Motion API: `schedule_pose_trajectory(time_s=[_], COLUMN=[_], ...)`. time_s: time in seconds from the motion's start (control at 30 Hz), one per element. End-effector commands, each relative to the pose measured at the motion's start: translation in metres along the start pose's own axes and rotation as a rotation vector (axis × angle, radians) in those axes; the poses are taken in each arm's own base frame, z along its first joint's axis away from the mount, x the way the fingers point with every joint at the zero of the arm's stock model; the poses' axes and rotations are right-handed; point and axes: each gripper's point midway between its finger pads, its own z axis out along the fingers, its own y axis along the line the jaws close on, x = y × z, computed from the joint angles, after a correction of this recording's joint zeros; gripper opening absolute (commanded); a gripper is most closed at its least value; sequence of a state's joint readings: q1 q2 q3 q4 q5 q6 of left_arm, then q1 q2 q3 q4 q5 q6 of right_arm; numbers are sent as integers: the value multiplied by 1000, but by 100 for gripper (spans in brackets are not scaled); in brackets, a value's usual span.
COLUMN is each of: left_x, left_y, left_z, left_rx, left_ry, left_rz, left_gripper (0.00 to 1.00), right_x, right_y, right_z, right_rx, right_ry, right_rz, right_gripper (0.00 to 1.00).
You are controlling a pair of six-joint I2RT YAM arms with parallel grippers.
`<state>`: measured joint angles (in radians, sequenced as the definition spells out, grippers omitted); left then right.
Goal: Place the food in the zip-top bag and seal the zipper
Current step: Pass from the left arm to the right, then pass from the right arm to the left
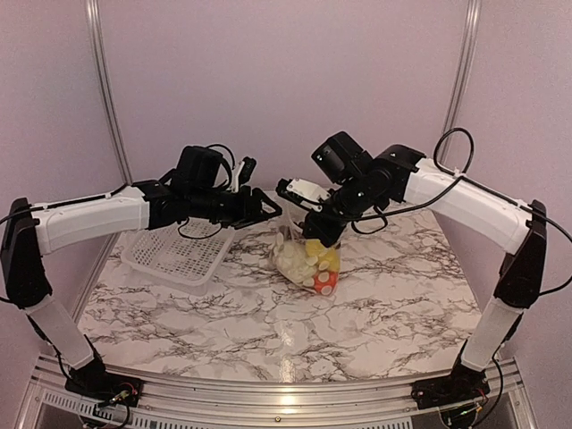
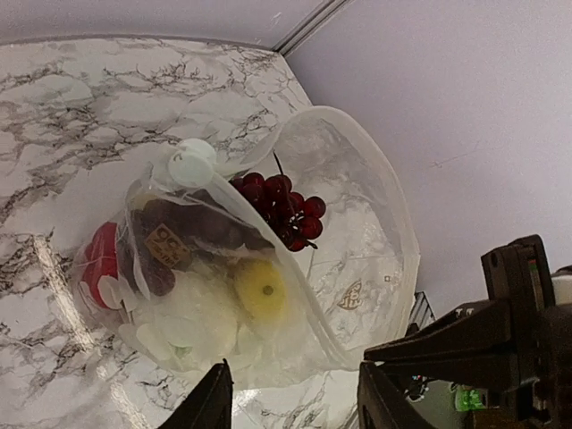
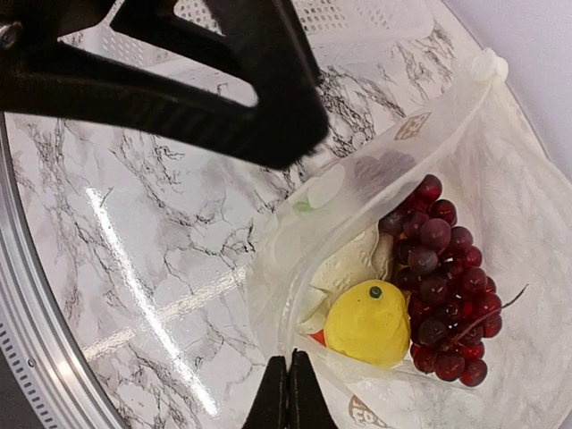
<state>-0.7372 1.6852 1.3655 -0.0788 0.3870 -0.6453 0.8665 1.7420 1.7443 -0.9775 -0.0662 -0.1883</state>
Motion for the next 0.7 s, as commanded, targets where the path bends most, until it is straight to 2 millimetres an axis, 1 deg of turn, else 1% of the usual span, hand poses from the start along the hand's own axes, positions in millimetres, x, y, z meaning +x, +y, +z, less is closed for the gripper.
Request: schedule_pose_trajectory(time_s=[0.0,0.03,0.1,0.17,0.3,0.37,0.43,0.57,0.67], left_x=[-11,-14,-14,-12,-10,-11,-15,-20,-24], left_y=[1,4,16,25,32,29,25,31,29], left_z=[-46,-54,-63,-63,-41,-27,-13,14,25], left_rx=[-56,-64,-85,-70,1,64,108,136,182], left_ry=[-154,-209,-288,-325,-290,-253,-222,-190,-195], left_rz=[274,320,385,445,535,551,565,580,597], left_gripper=[54,58,66,67,68,68,67,67,67], right_x=[-13,-11,-7,-3,0,3,6,12,18], right_y=[4,6,9,12,18,20,22,24,25], right_z=[-38,-39,-40,-41,-43,-42,-41,-39,-37], right_rx=[11,4,-12,-24,-54,-69,-78,-85,-91], right_ry=[-85,-87,-82,-79,-82,-78,-70,-53,-39], right_rz=[-16,-17,-18,-18,-16,-14,-12,1,12], right_gripper=[0,0,0,0,0,0,0,1,1])
